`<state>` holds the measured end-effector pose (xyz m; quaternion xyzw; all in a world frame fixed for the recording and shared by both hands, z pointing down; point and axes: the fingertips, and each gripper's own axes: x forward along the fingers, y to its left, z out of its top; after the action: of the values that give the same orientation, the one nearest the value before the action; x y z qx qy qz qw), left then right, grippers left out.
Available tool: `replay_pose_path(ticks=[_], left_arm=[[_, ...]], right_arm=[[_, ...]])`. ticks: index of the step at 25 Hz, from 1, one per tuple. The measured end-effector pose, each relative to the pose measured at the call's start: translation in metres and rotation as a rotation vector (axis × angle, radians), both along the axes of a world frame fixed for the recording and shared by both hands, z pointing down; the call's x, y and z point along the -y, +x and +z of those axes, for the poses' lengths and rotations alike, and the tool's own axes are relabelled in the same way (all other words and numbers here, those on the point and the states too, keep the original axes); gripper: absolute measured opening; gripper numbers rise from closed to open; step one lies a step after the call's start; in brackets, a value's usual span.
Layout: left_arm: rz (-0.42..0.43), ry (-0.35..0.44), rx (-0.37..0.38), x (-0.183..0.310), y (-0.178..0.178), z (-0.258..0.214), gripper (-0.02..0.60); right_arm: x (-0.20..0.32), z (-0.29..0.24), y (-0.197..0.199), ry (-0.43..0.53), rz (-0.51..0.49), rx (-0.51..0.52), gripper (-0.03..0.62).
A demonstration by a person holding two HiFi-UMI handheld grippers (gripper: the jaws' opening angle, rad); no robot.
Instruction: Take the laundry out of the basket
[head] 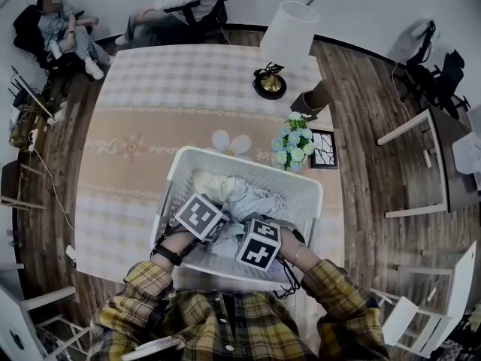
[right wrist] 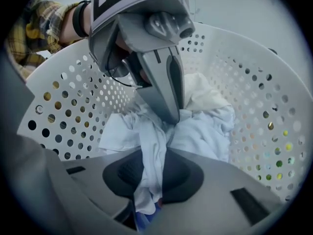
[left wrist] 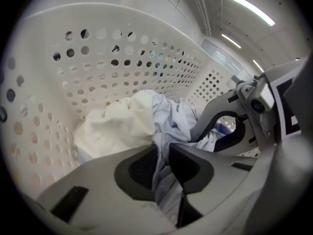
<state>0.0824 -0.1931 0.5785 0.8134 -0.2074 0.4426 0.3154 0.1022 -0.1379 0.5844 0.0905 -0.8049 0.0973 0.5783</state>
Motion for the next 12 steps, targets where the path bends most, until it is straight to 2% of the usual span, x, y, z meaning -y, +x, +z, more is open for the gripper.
replay_pose_path(ticks=[2, 6, 12], left_arm=[[0.013, 0.031, -0.001, 0.002, 0.001, -0.004, 0.055], [0.038, 0.108, -0.001, 0.009, 0.003, -0.012, 0.043], [-0.016, 0.120, -0.100, 0.019, 0.009, -0.042, 0.038]], right_arm=[[0.003, -0.006, -0.002, 0.024, 0.012, 0.015, 0.104], [0.010, -0.023, -0.003, 0.068, 0.049, 0.056, 0.101], [0.027, -0.056, 0.002, 0.141, 0.137, 0.136, 0.097]])
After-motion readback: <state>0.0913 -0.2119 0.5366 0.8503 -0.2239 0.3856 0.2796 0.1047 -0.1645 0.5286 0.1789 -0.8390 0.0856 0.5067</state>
